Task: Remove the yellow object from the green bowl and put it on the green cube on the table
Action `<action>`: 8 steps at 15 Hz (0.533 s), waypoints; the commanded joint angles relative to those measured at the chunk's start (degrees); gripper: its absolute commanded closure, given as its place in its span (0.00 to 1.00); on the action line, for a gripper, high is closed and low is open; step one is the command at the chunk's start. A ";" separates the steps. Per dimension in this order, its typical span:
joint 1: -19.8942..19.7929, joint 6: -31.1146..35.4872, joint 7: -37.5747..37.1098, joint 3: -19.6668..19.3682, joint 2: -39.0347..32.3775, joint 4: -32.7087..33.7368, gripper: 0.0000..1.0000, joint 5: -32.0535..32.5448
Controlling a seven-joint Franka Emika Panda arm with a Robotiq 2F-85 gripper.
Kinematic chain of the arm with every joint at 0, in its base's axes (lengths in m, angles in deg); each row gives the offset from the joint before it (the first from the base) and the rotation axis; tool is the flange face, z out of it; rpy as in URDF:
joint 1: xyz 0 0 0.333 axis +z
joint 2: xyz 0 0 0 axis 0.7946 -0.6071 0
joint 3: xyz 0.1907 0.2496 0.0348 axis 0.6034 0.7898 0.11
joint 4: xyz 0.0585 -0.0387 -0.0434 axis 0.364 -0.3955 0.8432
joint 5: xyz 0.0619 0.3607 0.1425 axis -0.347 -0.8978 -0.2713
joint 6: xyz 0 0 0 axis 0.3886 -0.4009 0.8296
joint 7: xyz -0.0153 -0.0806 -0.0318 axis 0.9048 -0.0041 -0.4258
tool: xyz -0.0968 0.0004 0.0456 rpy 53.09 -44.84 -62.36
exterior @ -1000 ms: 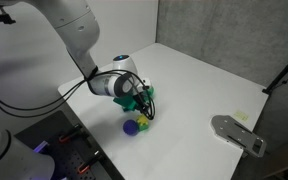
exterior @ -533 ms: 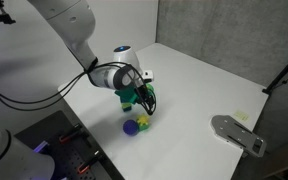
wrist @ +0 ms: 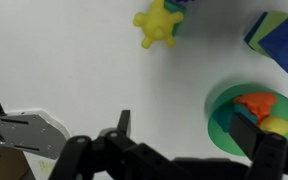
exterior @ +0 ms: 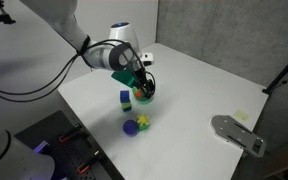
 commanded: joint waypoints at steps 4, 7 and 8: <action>-9.30 -13.08 0.09 11.06 11.14 -0.50 0.00 -4.60; -12.14 -19.08 0.79 14.43 15.75 -0.12 0.00 -9.85; -12.80 -20.99 0.95 15.22 17.43 -0.12 0.00 -11.33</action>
